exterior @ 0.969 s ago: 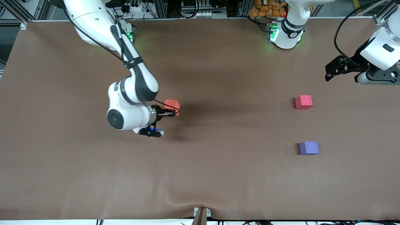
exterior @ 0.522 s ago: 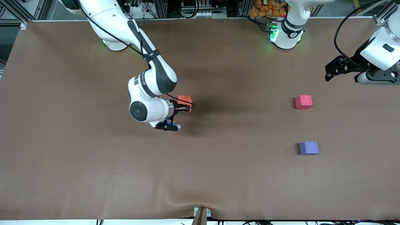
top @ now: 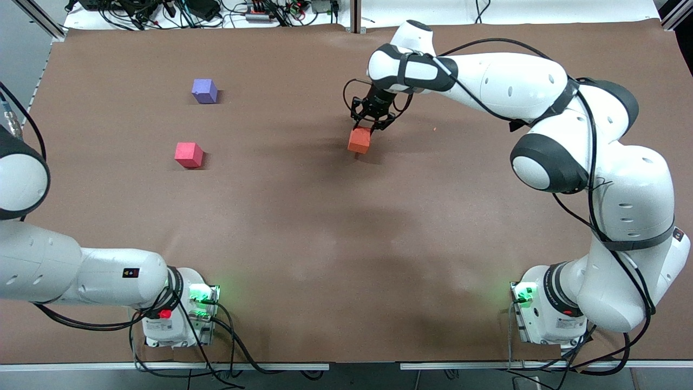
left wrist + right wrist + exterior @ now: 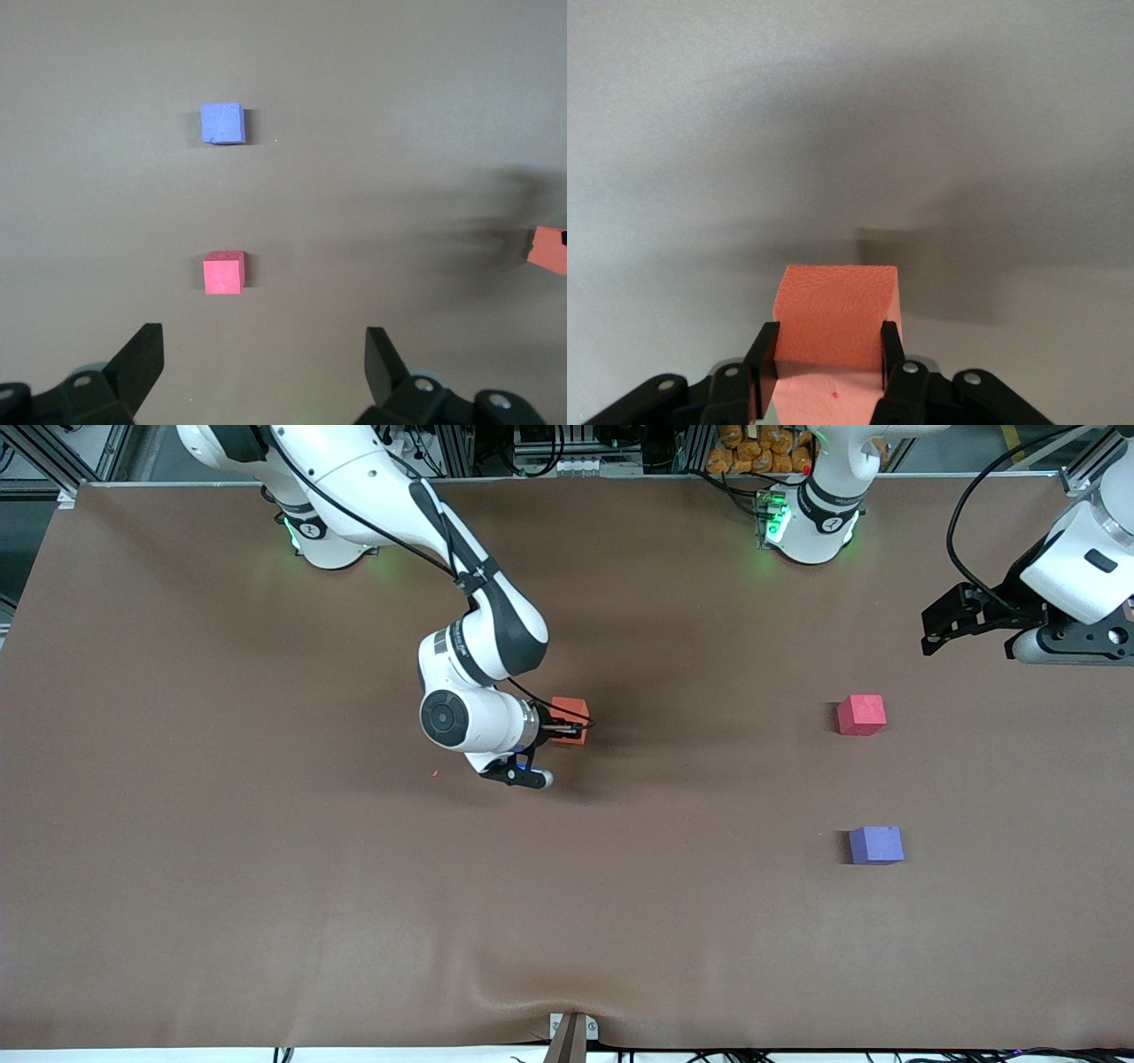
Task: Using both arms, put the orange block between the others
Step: 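Carry the orange cube with the right gripper toward the table middle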
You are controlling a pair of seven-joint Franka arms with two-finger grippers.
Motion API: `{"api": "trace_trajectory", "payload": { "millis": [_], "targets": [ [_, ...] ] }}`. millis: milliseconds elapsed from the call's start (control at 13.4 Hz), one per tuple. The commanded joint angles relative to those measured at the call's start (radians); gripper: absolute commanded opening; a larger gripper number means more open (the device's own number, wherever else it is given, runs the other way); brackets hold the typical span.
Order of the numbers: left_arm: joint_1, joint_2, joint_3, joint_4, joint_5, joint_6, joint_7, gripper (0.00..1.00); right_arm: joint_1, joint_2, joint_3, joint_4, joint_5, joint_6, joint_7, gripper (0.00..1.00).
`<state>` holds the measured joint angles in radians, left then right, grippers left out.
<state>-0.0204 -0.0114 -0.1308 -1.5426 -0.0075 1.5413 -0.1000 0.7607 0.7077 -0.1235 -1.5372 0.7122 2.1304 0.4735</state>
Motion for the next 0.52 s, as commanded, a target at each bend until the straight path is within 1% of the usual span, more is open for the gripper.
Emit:
{"api": "trace_trajectory", "payload": {
  "millis": [0, 149, 298, 373, 447],
  "targets": [
    [0.016, -0.007, -0.006, 0.001, 0.004, -0.003, -0.001, 1.0, 0.023, 0.032, -0.01, 0.037, 0.026, 0.029, 0.052, 0.5],
    [0.046, -0.006, -0.006, 0.001, 0.0, -0.003, 0.0, 1.0, 0.043, 0.042, -0.01, 0.039, 0.026, 0.052, 0.057, 0.53],
    [0.053, -0.001, -0.007, 0.001, 0.0, -0.003, 0.0, 1.0, 0.054, 0.049, -0.01, 0.039, 0.024, 0.068, 0.056, 0.66],
    [0.051, -0.002, -0.007, 0.001, 0.0, -0.003, 0.0, 1.0, 0.054, 0.049, -0.01, 0.039, 0.024, 0.068, 0.056, 0.86],
    [0.051, -0.002, -0.007, 0.001, 0.0, -0.003, 0.0, 1.0, 0.054, 0.049, -0.01, 0.039, 0.024, 0.068, 0.054, 1.0]
  ]
}}
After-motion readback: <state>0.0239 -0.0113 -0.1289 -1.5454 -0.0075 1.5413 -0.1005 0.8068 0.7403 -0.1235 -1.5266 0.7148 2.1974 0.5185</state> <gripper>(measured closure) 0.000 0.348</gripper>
